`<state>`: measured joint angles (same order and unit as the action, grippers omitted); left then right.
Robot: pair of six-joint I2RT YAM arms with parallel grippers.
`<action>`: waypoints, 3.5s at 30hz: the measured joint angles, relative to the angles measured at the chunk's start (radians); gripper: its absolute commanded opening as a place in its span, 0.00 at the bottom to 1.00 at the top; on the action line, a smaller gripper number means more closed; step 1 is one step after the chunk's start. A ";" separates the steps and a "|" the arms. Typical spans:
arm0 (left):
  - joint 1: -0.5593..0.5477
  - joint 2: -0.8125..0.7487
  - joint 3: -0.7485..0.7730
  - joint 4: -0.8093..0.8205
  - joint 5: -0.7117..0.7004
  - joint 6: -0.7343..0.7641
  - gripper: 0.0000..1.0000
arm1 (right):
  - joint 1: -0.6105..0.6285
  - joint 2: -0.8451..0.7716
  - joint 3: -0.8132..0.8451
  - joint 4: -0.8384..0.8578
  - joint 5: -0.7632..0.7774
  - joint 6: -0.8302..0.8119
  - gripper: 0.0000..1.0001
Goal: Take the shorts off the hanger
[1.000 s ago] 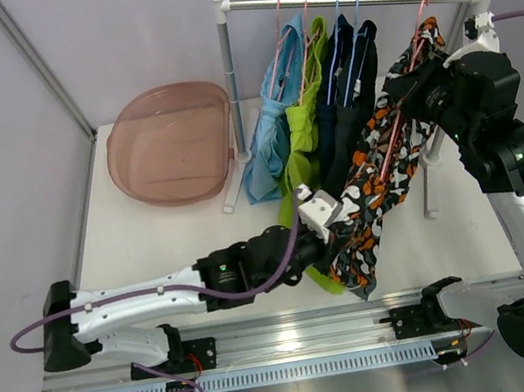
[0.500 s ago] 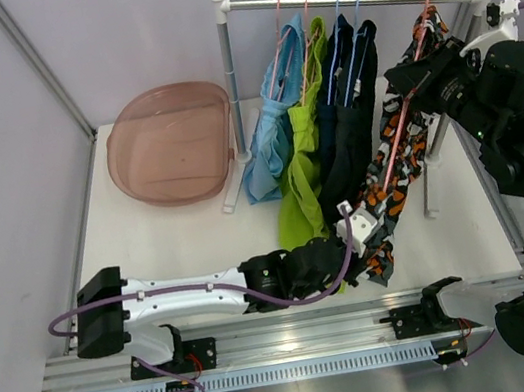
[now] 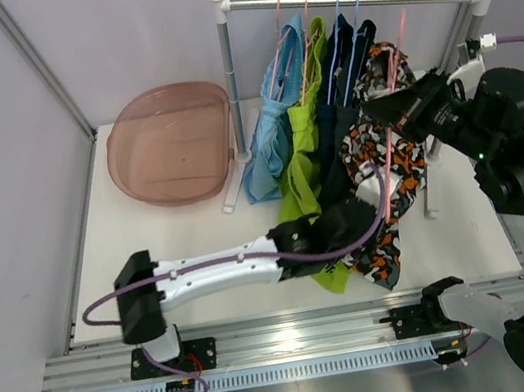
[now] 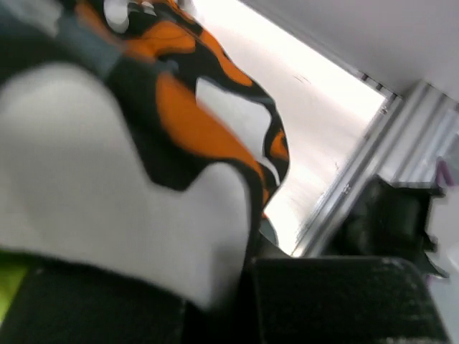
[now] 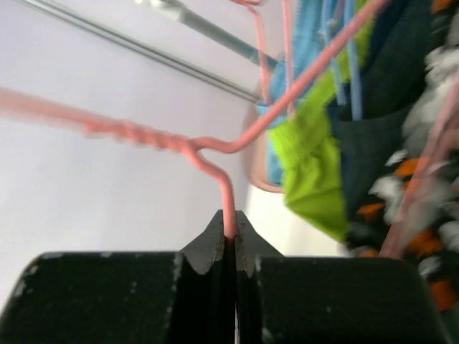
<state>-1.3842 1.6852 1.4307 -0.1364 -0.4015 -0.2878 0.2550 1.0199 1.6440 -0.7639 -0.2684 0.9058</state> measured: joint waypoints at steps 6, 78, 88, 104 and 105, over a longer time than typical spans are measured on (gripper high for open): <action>0.154 0.248 0.348 -0.187 0.077 -0.015 0.00 | 0.014 -0.102 -0.038 0.035 -0.092 0.100 0.00; 1.180 0.382 1.032 -0.173 -0.083 0.324 0.47 | -0.454 0.167 -0.303 0.259 -0.382 -0.148 0.98; 1.179 0.549 0.927 -0.428 -0.045 0.209 0.99 | -0.454 0.023 -0.214 0.202 -0.369 -0.142 0.98; 1.082 -0.478 0.102 -0.337 0.130 0.116 0.99 | -0.204 0.208 -0.088 0.354 -0.254 -0.090 0.88; 1.075 -0.512 0.050 -0.341 0.146 0.112 0.99 | -0.193 0.238 -0.082 0.353 -0.242 -0.095 0.85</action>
<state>-0.3092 1.1732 1.4807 -0.4770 -0.2558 -0.1757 0.0616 1.2575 1.5623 -0.4107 -0.5106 0.8108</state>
